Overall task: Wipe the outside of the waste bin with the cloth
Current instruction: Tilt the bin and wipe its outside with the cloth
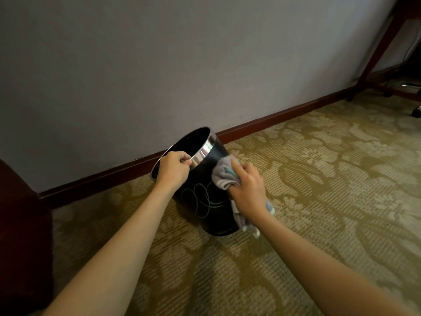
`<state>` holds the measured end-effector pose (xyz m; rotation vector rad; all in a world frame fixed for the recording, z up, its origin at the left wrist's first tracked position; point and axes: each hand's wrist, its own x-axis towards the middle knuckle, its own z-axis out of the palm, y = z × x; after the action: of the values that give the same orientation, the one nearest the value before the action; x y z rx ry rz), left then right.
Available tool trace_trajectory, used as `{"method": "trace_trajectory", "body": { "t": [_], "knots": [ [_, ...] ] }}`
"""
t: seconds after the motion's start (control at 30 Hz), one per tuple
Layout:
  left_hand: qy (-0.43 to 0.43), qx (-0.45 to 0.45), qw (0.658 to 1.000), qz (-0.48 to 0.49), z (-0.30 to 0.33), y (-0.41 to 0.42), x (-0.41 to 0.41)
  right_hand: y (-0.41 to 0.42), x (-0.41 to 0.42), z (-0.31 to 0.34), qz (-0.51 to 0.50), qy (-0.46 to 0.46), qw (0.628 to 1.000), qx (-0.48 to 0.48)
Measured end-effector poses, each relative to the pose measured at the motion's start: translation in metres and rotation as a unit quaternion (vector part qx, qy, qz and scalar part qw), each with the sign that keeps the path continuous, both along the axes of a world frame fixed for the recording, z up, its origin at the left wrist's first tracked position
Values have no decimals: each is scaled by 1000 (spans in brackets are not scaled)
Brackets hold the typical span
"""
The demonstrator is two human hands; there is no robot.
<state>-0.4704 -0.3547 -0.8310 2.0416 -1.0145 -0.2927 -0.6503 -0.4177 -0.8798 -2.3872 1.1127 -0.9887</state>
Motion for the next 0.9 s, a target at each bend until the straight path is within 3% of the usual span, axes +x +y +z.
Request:
{"method": "trace_trajectory", "body": {
  "t": [0.2,0.47,0.63,0.7,0.8,0.9],
  "knots": [
    [40,8,999,26,-4,11,17,-2,20,0,42,-8,999,-4],
    [70,-22,995,69,-13,22,37,-13,-33,-42,-96,86,982,138],
    [65,-23,997,46,-14,20,35,-10,-23,-37,-142,94,972,160],
    [56,-20,997,41,-14,19,30,-9,-11,-25,-142,56,973,171],
    [41,-36,998,27,-14,17,23,-7,14,0,-71,-9,988,136],
    [27,-52,998,25,-13,15,14,-2,44,23,-13,1,999,37]
  ]
}}
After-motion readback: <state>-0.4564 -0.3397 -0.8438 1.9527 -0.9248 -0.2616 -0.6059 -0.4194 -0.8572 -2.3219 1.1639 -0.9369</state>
